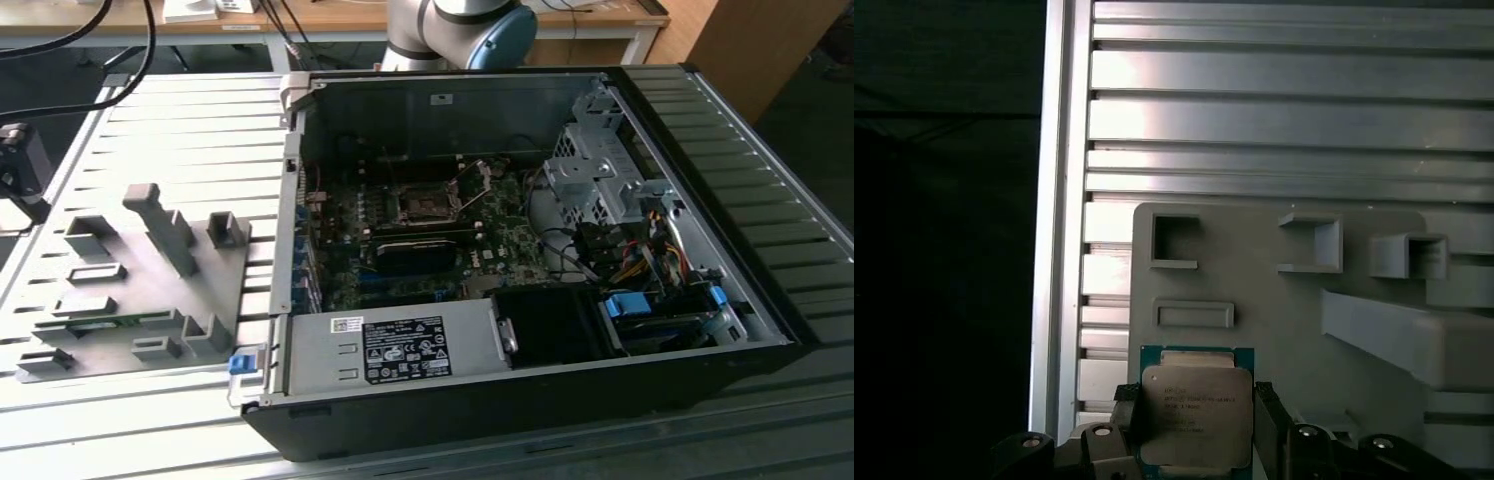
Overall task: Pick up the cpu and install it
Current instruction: 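Pick up the cpu and move it towards the insertion slot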
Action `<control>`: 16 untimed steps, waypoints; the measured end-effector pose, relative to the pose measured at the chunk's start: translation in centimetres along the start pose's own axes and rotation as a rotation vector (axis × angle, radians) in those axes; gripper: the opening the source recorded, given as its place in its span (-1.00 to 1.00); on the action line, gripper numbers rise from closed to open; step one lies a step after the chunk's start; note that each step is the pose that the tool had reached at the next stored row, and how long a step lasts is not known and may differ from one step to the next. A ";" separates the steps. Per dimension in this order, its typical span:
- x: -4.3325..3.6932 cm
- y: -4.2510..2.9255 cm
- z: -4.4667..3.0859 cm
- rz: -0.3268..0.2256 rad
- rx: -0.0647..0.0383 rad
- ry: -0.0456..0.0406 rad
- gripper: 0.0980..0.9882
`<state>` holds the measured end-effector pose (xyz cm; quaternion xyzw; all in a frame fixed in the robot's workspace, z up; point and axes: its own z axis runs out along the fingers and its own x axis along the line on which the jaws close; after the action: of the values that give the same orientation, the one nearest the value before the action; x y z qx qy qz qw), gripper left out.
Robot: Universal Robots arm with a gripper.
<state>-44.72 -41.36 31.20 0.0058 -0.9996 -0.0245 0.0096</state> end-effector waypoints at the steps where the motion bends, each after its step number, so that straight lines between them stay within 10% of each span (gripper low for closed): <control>1: 0.00 0.01 -0.14 0.000 0.000 0.0000 0.00; 16: 0.03 0.09 -1.54 0.000 0.000 0.0000 0.00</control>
<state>-44.72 -41.35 32.74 0.0058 -0.9996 -0.0244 0.0096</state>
